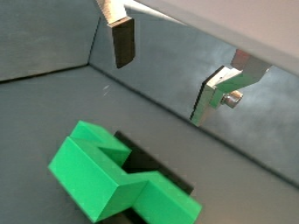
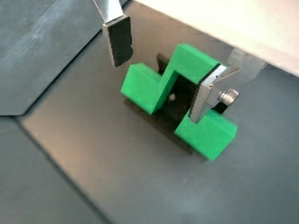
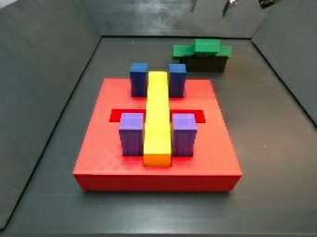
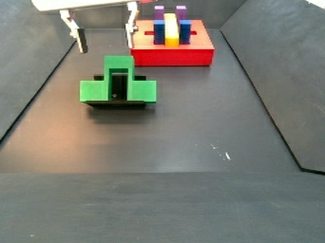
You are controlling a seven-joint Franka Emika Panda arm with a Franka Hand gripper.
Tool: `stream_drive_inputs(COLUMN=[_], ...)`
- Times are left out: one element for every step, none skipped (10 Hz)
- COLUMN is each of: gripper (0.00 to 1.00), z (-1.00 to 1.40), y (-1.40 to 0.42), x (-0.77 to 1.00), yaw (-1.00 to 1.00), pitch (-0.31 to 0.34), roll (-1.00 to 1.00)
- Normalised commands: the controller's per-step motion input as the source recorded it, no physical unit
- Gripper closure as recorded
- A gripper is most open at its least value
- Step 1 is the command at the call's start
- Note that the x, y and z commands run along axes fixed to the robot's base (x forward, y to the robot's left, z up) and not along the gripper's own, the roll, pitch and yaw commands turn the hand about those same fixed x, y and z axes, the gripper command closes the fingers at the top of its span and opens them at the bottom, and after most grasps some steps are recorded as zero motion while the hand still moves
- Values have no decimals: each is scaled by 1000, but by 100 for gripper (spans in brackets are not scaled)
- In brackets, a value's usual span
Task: Pick up the green object. Move up. Place the green object on the fixture. Regrasp the green object. Move to above the board. Insert the green object.
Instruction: Regrasp the green object.
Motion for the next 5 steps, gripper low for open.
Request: stream_drive_inputs(gripper=[0,0,0,0,0], z=[0,0,0,0,0], y=[-117,-140,-151,-140,-189], x=[0,0,0,0,0], yaw=[0,0,0,0,0], pitch=[71,54,46,49,23], roll=[1000,1000,1000,1000,920])
